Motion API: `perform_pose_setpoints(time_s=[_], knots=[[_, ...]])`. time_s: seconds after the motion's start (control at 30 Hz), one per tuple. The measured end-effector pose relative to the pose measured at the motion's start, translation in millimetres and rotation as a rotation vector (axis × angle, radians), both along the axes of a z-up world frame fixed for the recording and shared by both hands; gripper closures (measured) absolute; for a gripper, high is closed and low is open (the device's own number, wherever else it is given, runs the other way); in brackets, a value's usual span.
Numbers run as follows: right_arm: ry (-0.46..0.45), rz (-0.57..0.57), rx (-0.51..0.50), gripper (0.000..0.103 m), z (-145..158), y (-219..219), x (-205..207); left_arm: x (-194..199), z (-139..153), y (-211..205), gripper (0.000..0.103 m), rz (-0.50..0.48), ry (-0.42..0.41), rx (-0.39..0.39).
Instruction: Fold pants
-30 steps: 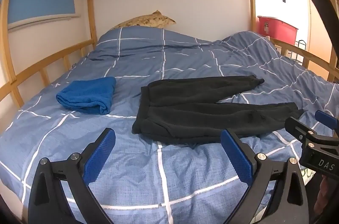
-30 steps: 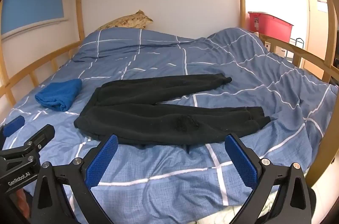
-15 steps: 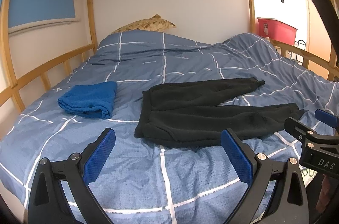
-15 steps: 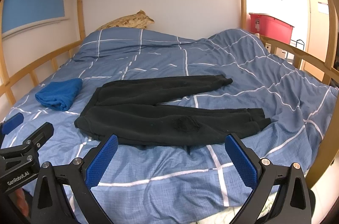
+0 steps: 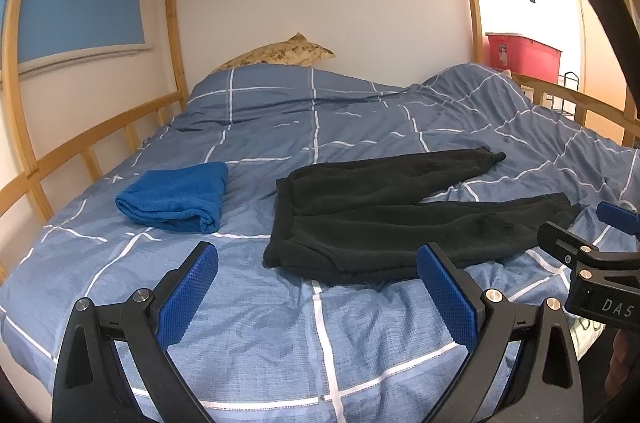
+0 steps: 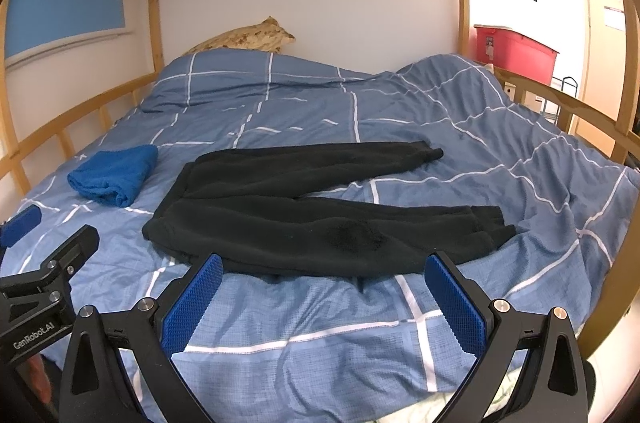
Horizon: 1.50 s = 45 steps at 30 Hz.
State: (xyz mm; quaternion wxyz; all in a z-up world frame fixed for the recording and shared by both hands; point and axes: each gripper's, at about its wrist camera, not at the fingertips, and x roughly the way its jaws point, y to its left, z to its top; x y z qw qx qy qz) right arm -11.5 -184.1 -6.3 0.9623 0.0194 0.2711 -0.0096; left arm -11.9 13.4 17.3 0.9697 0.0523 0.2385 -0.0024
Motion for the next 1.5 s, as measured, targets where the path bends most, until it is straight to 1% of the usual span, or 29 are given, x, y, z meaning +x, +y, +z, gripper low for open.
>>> perform_pose_setpoints(time_s=[0.2,0.3,0.37,0.4,0.47,0.53,0.63,0.7,0.73,0.77,0.8,0.83,0.9,0.93,0.97,1.03,1.07,1.1,1.13,1.2,1.3,1.33,1.4,1.47,1.5], knots=[[0.009,0.004,0.001,0.0,-3.1,1.4,4.3,3.2,-3.5,2.8,0.002,0.008,0.014,-0.015],[0.002,0.003,-0.005,0.0,-8.3,0.8,6.2,8.3,-9.1,6.6,0.002,0.02,0.052,-0.041],[-0.014,-0.004,-0.011,0.0,-11.8,2.2,8.5,14.5,-16.2,8.4,0.002,0.003,0.106,-0.051],[-0.016,-0.007,-0.007,0.0,-13.9,1.9,9.8,17.2,-19.7,8.1,0.002,-0.003,0.122,-0.046],[-0.017,-0.016,-0.008,0.0,-19.3,1.2,14.3,21.1,-27.3,6.7,0.002,0.005,0.131,-0.011],[-0.01,-0.027,0.008,0.0,-24.0,1.5,19.9,26.0,-33.3,6.6,0.002,0.036,0.133,0.015],[-0.009,-0.045,0.03,0.0,-32.7,1.8,30.7,36.6,-41.2,12.3,0.002,0.072,0.138,0.015],[0.022,-0.063,0.063,0.0,-40.5,2.3,39.4,47.4,-47.6,19.9,0.002,0.082,0.165,-0.014],[0.026,-0.066,0.1,0.0,-43.7,2.7,43.7,52.2,-49.9,23.4,0.002,0.082,0.174,-0.032],[0.043,-0.071,0.13,0.0,-49.3,2.1,49.2,59.0,-52.8,27.3,0.004,0.078,0.188,-0.05],[0.08,-0.075,0.189,0.0,-53.9,3.6,54.2,64.5,-54.9,29.7,0.008,0.07,0.197,-0.06],[0.099,-0.079,0.239,0.001,-60.2,2.9,59.9,70.4,-57.0,31.6,0.01,0.06,0.204,-0.066],[0.109,-0.088,0.243,0.003,-70.7,-1.9,71.9,82.5,-60.3,34.8,0.014,0.051,0.211,-0.078],[0.128,-0.085,0.287,0.004,-77.5,-5.6,78.6,89.7,-62.3,36.5,0.015,0.056,0.217,-0.088],[0.165,-0.099,0.281,0.006,-84.4,-6.9,80.1,97.5,-64.5,38.7,0.017,0.064,0.225,-0.104],[0.178,-0.143,0.296,0.011,-94.9,-14.6,88.0,110.8,-69.5,42.4,0.02,0.071,0.245,-0.135],[0.175,-0.155,0.299,0.012,-97.4,-17.5,90.6,117.5,-72.0,43.3,0.022,0.072,0.257,-0.148],[0.187,-0.175,0.308,0.013,-101.2,-20.9,94.6,123.4,-74.3,43.8,0.023,0.071,0.265,-0.159],[0.211,-0.19,0.312,0.016,-102.8,-22.7,98.0,131.0,-78.1,44.6,0.024,0.071,0.281,-0.172],[0.212,-0.197,0.331,0.018,-106.5,-25.3,104.3,142.1,-83.5,45.9,0.03,0.054,0.309,-0.2],[0.214,-0.191,0.336,0.023,-109.4,-25.4,115.3,157.4,-94.3,47.4,0.034,0.028,0.359,-0.236],[0.221,-0.187,0.339,0.024,-111.5,-25.5,118.5,160.4,-96.9,46.3,0.035,0.027,0.367,-0.232],[0.232,-0.183,0.355,0.028,-115.5,-28.7,122.3,167.0,-103.3,43.9,0.041,0.018,0.383,-0.222],[0.243,-0.193,0.371,0.035,-119.4,-32.5,124.4,171.1,-108.4,41.9,0.041,0.023,0.396,-0.215],[0.25,-0.201,0.376,0.036,-121.9,-34.8,125.0,172.8,-110.2,40.7,0.041,0.021,0.396,-0.205]])
